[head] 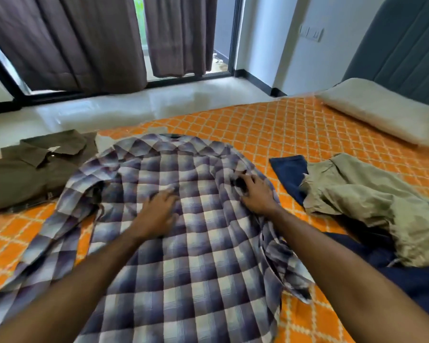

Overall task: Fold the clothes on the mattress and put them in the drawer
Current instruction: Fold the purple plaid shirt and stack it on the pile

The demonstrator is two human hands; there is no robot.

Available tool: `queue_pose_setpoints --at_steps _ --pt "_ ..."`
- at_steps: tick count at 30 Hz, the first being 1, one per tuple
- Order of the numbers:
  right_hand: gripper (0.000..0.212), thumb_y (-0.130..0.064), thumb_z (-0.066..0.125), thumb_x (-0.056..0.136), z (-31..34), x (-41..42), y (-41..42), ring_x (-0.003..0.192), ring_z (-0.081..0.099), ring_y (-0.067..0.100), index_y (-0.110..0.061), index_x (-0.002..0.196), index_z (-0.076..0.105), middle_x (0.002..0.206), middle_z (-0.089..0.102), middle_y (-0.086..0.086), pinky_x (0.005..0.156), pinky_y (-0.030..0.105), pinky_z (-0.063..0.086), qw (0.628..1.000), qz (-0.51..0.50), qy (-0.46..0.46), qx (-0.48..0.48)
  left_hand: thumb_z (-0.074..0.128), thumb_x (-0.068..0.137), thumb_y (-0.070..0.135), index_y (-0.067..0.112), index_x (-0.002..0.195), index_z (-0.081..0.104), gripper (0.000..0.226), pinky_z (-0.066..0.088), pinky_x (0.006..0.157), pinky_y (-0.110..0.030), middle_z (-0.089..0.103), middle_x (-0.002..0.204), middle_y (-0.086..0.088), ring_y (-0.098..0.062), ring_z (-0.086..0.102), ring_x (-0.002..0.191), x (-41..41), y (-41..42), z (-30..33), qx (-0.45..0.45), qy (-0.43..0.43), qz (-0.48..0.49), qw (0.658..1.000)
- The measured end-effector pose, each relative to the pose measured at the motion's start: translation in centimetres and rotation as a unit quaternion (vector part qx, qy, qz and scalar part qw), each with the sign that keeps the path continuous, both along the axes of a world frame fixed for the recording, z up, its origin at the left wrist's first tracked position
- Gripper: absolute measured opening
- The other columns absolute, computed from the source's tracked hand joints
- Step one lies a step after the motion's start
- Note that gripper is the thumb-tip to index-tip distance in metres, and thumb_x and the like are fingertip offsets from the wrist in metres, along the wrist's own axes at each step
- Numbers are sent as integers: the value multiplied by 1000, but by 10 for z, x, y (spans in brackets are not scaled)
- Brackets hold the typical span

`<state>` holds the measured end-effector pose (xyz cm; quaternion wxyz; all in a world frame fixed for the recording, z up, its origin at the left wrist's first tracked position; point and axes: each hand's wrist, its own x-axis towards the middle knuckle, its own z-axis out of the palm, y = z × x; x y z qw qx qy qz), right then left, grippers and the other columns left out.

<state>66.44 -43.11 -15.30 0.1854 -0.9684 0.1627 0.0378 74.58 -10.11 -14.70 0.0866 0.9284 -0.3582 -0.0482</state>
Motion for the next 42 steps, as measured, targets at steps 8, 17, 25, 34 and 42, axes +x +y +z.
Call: queue_pose_setpoints --at_steps 8,17,25,34,42 --pt "40 -5 57 93 15 -57 -46 101 58 45 -16 131 60 120 55 19 75 43 45 984 164 63 -21 30 96 71 34 156 18 72 11 122 -59 5 168 3 -23 4 155 -82 -85 -18 101 67 -166 979" --pt "36 -11 47 96 44 -62 -72 121 54 39 -6 129 62 132 57 16 101 51 43 920 83 -58 -380 37 97 67 48 155 1 71 3 117 -72 -12 168 2 -32 -14 154 -122 -113 -2 195 92 -119 969" --pt "49 -39 60 94 12 -139 4 115 60 43 -8 129 48 129 59 23 89 45 50 992 16 128 6 35 99 65 52 154 6 63 9 116 -72 -5 169 2 -30 -9 155 -191 -106 4 185 82 -215 955" --pt "42 -23 64 95 47 -192 -3 135 38 38 -17 135 57 145 44 12 104 56 32 945 29 127 -301 21 87 83 49 152 -15 81 7 120 -67 -12 168 4 -27 -12 154 -245 -55 9 205 68 -225 950" --pt "35 -27 36 107 14 -218 47 127 49 35 -9 130 57 139 54 17 108 52 37 992 37 108 -45 39 97 49 35 136 49 42 48 95 -41 48 145 1 -22 53 126 -254 23 0 73 -52 -133 987"
